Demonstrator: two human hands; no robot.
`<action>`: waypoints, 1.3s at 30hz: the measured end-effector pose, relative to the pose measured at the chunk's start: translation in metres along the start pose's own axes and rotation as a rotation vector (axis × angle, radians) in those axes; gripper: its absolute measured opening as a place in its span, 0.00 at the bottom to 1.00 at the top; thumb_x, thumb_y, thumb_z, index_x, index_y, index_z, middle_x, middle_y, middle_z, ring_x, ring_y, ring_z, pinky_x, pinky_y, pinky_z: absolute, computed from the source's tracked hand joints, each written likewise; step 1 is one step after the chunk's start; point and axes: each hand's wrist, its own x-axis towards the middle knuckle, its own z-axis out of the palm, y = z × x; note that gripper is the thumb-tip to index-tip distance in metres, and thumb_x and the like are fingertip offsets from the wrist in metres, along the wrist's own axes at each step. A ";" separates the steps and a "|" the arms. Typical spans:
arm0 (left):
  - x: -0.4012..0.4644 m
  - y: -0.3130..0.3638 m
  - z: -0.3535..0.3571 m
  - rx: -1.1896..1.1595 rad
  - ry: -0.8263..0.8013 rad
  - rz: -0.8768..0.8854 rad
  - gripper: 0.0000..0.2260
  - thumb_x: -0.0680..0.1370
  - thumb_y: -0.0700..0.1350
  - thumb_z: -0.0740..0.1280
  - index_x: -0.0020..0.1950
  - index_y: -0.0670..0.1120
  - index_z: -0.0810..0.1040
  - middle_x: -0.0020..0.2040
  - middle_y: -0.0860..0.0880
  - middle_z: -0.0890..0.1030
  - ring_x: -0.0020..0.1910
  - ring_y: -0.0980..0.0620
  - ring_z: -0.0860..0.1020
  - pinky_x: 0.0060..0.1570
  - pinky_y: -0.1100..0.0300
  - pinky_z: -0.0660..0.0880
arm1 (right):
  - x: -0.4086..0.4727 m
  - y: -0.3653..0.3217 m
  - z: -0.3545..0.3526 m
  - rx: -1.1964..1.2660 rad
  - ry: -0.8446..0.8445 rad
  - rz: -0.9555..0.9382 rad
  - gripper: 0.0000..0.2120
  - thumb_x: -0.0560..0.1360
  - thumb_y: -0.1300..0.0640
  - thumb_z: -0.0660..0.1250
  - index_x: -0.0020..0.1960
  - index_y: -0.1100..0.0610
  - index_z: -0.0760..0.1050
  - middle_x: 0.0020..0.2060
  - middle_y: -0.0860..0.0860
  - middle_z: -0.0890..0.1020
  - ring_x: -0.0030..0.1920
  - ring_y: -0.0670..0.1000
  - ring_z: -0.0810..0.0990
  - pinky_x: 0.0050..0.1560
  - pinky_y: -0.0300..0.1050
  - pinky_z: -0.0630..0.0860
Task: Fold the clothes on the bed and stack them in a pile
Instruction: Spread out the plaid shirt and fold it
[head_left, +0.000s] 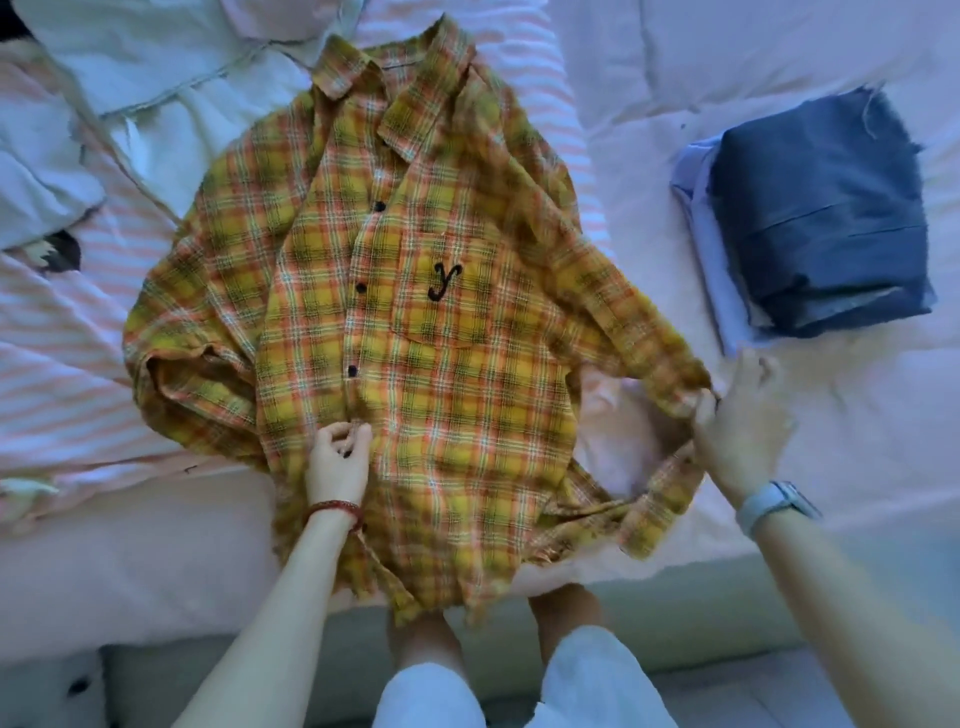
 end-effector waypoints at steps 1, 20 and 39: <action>-0.004 -0.004 0.003 0.014 0.035 0.011 0.13 0.78 0.51 0.64 0.56 0.44 0.72 0.47 0.51 0.74 0.47 0.52 0.73 0.46 0.58 0.68 | -0.008 -0.003 0.004 0.061 0.017 -0.137 0.21 0.73 0.64 0.64 0.65 0.64 0.68 0.60 0.64 0.71 0.59 0.64 0.70 0.55 0.58 0.68; -0.054 -0.064 -0.016 0.027 -0.026 0.214 0.12 0.81 0.44 0.58 0.58 0.39 0.75 0.43 0.36 0.79 0.45 0.36 0.77 0.40 0.50 0.74 | -0.088 -0.021 0.034 0.489 -0.195 0.047 0.08 0.81 0.60 0.53 0.49 0.59 0.71 0.39 0.49 0.72 0.41 0.53 0.70 0.40 0.46 0.62; -0.087 -0.092 0.007 0.041 -0.130 0.263 0.05 0.81 0.46 0.57 0.47 0.46 0.67 0.26 0.51 0.64 0.23 0.54 0.61 0.23 0.62 0.58 | -0.132 0.016 0.016 0.657 -0.344 -0.001 0.02 0.76 0.52 0.65 0.47 0.47 0.73 0.42 0.40 0.78 0.44 0.35 0.77 0.38 0.25 0.71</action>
